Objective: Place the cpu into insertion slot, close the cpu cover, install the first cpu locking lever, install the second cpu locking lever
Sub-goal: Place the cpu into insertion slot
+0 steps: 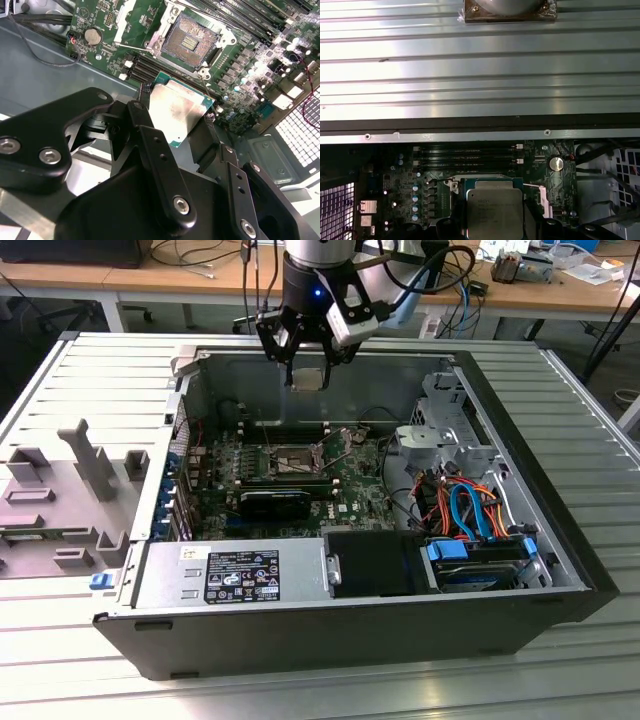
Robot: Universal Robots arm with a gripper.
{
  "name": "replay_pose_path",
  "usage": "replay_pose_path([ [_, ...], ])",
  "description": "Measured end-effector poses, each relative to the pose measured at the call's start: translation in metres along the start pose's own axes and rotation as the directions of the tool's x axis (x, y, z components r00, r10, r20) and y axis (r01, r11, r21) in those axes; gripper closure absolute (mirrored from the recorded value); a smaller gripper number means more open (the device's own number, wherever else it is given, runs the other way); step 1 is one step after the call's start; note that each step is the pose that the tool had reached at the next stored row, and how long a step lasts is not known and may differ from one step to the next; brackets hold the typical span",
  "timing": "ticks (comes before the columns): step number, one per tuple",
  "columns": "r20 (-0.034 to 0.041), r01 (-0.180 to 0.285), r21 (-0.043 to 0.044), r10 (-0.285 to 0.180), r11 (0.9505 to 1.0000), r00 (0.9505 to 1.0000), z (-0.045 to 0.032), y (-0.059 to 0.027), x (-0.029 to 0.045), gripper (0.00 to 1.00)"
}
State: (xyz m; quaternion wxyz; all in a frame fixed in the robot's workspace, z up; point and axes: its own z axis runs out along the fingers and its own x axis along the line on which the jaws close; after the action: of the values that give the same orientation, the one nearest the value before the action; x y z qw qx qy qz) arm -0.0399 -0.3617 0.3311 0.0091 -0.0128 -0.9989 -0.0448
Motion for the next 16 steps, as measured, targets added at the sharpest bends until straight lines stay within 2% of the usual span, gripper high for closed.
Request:
replay_pose_path([
  [16,-0.0001,0.000,0.0000,0.000,1.0000,1.0000,0.0037,-0.0004,-0.0001,0.45],
])
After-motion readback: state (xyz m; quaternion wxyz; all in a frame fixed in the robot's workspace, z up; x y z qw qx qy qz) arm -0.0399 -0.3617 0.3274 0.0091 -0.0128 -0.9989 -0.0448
